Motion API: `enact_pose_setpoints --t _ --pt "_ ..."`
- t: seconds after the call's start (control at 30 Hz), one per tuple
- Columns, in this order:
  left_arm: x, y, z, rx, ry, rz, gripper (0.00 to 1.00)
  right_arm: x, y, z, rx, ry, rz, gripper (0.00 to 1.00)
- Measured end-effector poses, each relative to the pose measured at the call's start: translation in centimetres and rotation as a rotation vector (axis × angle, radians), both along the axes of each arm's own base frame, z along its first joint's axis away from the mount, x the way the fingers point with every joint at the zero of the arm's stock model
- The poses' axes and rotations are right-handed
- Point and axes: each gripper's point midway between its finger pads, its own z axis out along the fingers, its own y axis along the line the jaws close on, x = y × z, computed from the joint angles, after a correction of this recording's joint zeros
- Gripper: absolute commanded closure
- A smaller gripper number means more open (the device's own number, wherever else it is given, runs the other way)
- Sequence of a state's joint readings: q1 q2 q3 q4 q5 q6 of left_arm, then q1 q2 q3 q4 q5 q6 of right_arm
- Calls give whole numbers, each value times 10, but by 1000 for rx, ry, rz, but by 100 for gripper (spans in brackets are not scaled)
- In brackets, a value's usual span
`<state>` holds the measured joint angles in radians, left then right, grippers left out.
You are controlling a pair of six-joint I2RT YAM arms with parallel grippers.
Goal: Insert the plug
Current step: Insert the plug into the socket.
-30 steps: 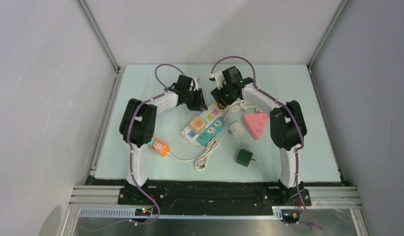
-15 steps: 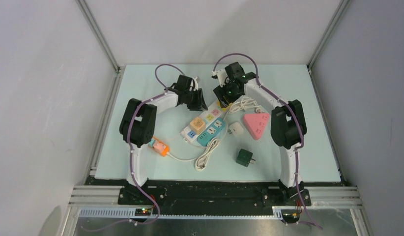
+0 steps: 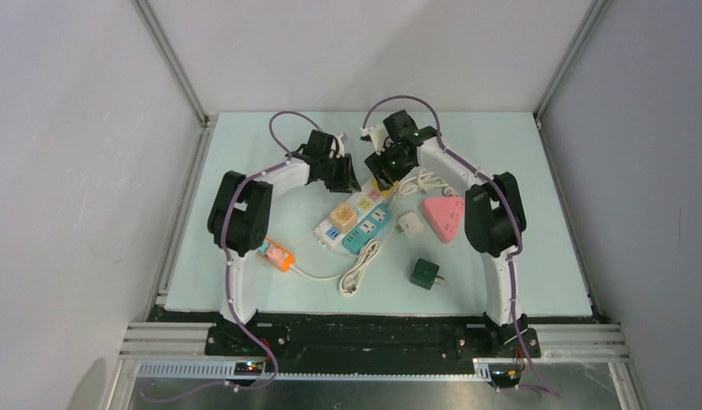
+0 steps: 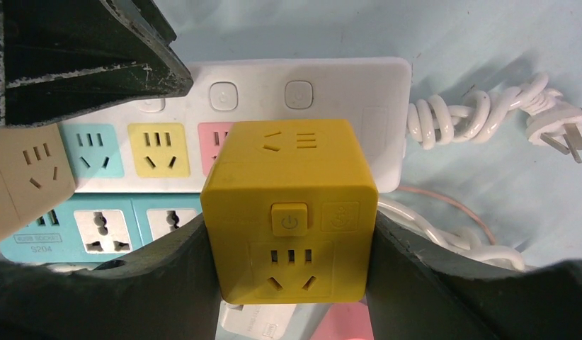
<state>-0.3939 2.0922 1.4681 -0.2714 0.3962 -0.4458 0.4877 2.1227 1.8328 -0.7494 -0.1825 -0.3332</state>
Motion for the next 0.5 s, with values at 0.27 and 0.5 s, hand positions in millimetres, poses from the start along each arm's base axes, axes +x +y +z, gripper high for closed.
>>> enact_pose_setpoints --t 0.27,0.5 --pt "0 0 0 0 0 0 61 5 5 0 -18 -37 -1 100" --pt "0 0 0 -1 0 0 62 8 0 -1 -51 -32 15 100"
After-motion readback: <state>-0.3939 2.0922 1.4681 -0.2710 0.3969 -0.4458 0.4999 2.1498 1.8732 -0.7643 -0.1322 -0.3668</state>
